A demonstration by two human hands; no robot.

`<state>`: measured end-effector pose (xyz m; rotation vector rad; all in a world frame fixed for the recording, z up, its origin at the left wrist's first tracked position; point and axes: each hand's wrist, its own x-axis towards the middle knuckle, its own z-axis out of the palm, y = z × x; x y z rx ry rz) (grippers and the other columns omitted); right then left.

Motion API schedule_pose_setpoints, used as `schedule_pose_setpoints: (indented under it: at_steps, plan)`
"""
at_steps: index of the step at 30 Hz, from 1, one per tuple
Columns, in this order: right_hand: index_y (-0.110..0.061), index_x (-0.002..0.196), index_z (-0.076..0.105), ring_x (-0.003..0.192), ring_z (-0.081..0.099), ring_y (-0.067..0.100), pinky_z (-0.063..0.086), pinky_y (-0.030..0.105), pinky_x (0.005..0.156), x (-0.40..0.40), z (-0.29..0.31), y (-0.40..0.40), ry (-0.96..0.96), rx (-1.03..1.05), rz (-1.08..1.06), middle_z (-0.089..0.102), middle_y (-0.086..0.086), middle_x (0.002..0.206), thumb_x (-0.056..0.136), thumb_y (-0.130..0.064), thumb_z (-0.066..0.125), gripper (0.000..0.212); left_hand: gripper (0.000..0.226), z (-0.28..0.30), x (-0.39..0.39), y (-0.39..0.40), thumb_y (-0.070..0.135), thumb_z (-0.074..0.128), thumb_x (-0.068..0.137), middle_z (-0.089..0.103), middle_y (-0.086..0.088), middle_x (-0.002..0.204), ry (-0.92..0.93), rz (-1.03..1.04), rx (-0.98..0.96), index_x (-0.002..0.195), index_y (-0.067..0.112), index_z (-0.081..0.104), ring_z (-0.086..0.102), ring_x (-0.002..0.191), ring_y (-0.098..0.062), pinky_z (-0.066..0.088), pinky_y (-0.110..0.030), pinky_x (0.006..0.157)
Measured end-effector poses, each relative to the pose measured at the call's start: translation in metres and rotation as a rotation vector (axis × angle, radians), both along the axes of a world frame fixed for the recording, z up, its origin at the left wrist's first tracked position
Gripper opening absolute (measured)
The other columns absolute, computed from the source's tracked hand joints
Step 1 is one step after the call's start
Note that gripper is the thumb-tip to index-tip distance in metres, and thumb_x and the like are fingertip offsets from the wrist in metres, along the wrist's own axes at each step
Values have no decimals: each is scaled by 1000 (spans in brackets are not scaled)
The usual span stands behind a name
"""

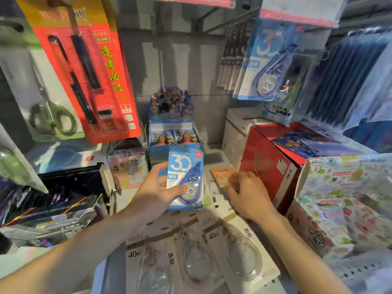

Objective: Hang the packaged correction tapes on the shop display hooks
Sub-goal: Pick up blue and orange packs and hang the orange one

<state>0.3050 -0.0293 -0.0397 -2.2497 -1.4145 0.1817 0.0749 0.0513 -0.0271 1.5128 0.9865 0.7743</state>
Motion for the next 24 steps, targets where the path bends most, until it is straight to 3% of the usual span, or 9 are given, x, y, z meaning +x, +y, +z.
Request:
schedule_pose_setpoints:
  at_steps: [4,8,10,13,15,18,21,24]
  plan:
    - [-13,123,61,114,59,37,47,41,95,0,-7,7,17,-49,-31,61,14,126,94,-41,67,41,61,-5,6,3,15,84,83,82,12,102,7,-19,-31,130,34,49,79,92,-11,58,-40,86]
    - [-19,113,63,107,64,36,49,40,88,1,-9,11,104,15,-81,58,8,123,94,-31,66,22,52,-4,7,5,23,84,76,82,13,102,29,-17,-23,116,38,55,78,94,-11,58,-44,94]
    - [-22,108,64,103,65,34,48,38,84,2,-10,12,128,62,-91,59,5,116,93,-26,65,15,50,-3,6,5,17,83,82,82,11,101,17,-9,-26,118,37,55,79,92,-12,58,-46,95]
    - [-24,110,64,105,65,33,41,34,80,3,-9,14,172,154,-107,60,3,113,94,-29,64,16,50,-3,5,7,12,81,86,82,9,99,14,16,-39,123,32,54,79,91,-14,57,-48,97]
    - [-25,121,63,111,64,30,37,31,84,4,-5,13,195,208,-111,60,3,123,96,-34,64,26,49,-2,4,7,14,82,86,82,9,99,11,23,-48,122,32,53,79,92,-15,56,-50,99]
    - [-25,134,59,118,63,23,44,34,96,2,3,6,236,303,-88,58,0,136,97,-39,64,39,50,1,6,7,19,84,81,83,5,98,-26,38,-80,119,29,53,79,92,-18,55,-52,99]
    - [-29,139,56,117,61,12,50,35,102,-4,10,-3,312,401,-18,53,-13,133,97,-39,65,43,47,3,11,8,15,84,81,83,1,93,-80,63,-120,114,29,54,80,88,-20,58,-51,96]
    - [-35,136,56,117,56,-8,46,16,98,-12,13,-9,403,456,83,54,-21,130,96,-36,68,42,46,6,17,9,8,82,84,83,-2,92,-144,80,-163,118,25,55,81,87,-20,59,-47,92]
